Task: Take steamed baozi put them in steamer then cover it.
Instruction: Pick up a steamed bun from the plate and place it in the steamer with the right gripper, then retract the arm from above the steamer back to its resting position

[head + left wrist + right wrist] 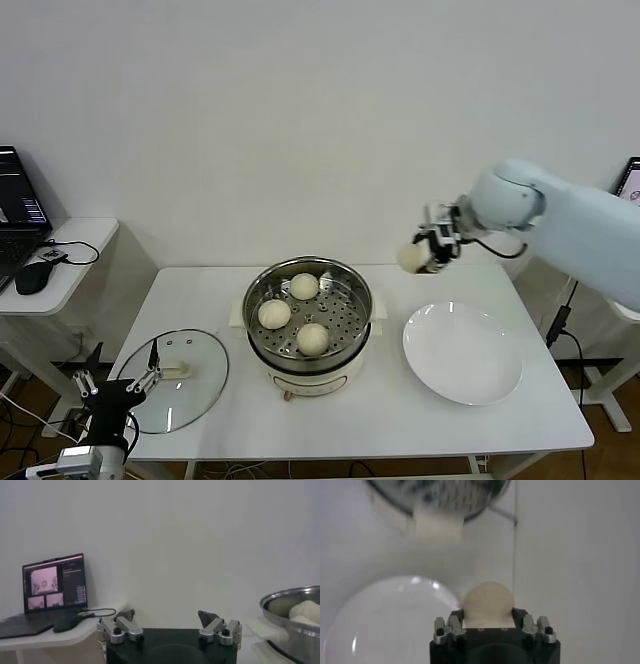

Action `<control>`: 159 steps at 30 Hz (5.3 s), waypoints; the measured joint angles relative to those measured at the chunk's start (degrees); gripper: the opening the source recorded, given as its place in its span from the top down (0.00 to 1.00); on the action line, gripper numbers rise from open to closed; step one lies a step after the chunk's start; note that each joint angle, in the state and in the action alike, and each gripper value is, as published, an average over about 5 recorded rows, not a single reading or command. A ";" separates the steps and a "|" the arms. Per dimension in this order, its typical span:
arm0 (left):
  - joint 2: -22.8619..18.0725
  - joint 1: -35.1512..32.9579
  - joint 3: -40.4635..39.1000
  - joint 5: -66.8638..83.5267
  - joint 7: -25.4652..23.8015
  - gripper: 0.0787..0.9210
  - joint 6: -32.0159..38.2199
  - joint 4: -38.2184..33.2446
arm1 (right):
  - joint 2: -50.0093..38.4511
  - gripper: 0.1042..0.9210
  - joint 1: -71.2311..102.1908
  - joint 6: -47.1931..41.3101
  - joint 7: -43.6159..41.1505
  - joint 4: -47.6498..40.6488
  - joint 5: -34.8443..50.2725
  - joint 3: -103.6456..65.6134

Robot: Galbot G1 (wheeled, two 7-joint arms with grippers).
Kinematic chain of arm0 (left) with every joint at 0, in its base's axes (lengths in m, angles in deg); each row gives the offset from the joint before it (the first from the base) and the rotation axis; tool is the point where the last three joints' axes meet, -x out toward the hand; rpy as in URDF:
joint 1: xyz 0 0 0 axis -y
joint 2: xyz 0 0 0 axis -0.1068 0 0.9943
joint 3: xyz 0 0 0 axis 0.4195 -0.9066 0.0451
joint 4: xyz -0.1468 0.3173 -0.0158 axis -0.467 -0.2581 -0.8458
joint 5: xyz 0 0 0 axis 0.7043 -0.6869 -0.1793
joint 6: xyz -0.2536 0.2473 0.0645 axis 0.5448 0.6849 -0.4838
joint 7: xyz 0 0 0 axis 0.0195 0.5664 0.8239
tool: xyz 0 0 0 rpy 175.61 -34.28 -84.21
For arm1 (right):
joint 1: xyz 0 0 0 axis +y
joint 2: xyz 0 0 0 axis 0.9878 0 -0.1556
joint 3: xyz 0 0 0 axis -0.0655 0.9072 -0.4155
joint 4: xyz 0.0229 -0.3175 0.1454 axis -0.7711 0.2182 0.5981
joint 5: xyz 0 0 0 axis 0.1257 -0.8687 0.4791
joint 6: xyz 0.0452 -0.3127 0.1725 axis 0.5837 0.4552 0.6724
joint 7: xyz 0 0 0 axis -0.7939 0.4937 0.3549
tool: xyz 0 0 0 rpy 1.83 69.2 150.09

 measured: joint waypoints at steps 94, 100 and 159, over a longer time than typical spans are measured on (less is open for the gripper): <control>5.17 4.67 0.73 -45.20 2.27 0.12 5.36 17.63 | 15.72 0.12 99.57 32.51 45.93 19.87 -3.32 -96.38; 6.98 3.08 0.65 -60.04 3.66 0.12 7.10 21.65 | 20.99 0.12 108.31 36.12 45.89 20.40 -4.39 -106.60; 11.04 27.86 -11.92 -75.38 -0.01 0.41 5.38 47.00 | 31.17 0.12 124.94 42.85 45.31 20.85 -7.66 -121.69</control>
